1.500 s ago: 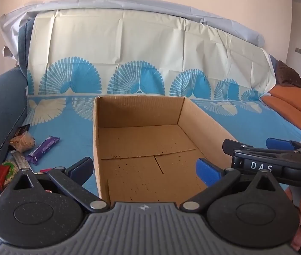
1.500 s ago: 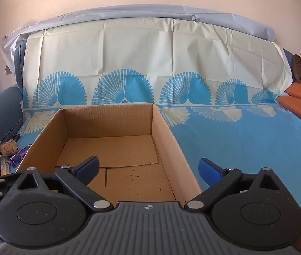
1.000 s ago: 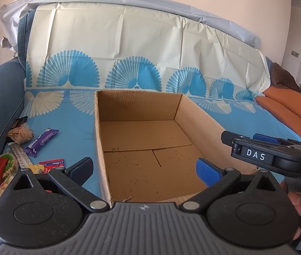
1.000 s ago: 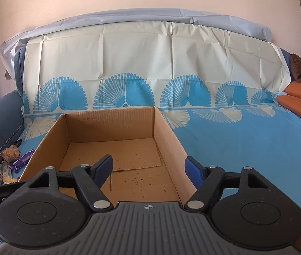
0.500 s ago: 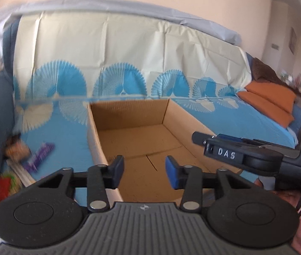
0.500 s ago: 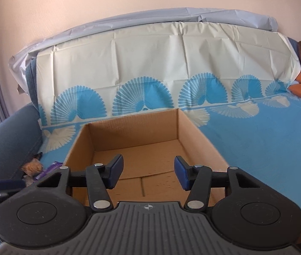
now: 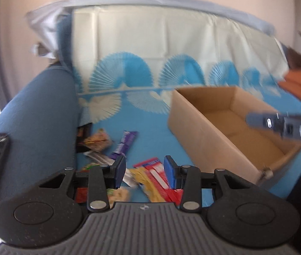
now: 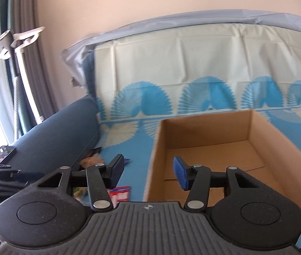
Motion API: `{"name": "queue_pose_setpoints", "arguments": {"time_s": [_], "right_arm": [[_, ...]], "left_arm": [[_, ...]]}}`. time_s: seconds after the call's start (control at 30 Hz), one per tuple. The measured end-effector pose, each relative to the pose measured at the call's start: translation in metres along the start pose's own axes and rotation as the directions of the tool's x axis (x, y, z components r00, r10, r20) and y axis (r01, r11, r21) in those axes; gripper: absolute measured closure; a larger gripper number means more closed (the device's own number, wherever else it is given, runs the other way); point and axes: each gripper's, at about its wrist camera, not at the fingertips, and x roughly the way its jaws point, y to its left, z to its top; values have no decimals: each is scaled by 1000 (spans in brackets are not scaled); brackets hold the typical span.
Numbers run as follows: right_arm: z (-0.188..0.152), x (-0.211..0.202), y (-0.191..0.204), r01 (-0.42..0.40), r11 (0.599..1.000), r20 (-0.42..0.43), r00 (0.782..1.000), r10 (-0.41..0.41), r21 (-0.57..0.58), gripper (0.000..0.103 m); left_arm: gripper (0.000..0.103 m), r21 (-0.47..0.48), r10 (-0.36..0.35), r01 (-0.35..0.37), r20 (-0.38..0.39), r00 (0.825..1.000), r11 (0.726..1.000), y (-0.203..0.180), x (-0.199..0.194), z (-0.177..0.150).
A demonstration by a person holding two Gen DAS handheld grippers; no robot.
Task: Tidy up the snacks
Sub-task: 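Grasp the yellow snack bar with the right tool while the left tool grasps the white-green rice cracker pack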
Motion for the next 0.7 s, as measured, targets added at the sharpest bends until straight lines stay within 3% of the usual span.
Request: {"name": "queue_pose_setpoints", "arguments": {"time_s": [0.13, 0.3, 0.7], "right_arm": [[-12, 14, 28, -76, 996, -35, 997, 75, -41, 50], [-31, 33, 53, -155, 981, -73, 986, 147, -117, 50], [-73, 94, 77, -165, 957, -187, 975, 122, -237, 50]], "left_arm": [[59, -105, 48, -47, 6, 999, 993, 19, 1, -8], [58, -145, 61, -66, -42, 997, 987, 26, 16, -7], [58, -168, 110, -133, -141, 984, 977, 35, 50, -9]]}}
